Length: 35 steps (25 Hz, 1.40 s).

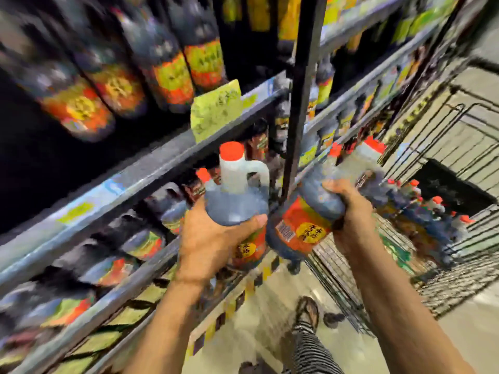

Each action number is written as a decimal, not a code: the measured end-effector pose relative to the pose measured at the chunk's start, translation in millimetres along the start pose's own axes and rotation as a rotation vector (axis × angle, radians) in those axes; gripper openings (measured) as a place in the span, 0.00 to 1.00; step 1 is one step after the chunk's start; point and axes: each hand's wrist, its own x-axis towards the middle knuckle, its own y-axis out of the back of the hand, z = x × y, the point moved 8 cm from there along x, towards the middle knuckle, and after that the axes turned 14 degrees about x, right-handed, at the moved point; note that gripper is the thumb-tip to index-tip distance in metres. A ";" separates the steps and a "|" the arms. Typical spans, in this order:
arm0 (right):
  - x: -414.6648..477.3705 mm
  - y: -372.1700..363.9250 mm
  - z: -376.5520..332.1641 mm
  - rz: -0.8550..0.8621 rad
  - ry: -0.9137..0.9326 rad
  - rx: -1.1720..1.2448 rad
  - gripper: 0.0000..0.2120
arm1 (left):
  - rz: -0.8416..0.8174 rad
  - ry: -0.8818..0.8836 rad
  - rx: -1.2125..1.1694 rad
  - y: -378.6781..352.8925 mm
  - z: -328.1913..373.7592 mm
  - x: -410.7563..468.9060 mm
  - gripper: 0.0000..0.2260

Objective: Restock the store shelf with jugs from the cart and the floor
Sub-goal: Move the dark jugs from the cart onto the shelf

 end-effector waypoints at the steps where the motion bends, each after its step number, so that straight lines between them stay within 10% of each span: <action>1: -10.0 -20.3 2.2 -0.034 -0.005 -0.002 0.12 | 0.056 -0.004 0.005 26.0 -0.5 -6.7 0.30; 15: -53.4 -276.9 22.1 -0.530 -0.044 -0.190 0.21 | 0.525 -0.034 0.085 226.8 24.2 -18.0 0.20; 19: -27.9 -310.0 33.8 -0.585 -0.155 -0.215 0.27 | 0.617 0.021 0.037 245.2 23.1 6.1 0.18; 30: 15.0 -351.8 27.5 -0.681 -0.083 -0.237 0.06 | 0.818 0.056 0.108 244.4 30.6 26.1 0.28; 35: 18.7 -355.1 34.2 -0.707 -0.068 -0.353 0.19 | 0.873 0.079 0.062 235.1 19.7 28.4 0.30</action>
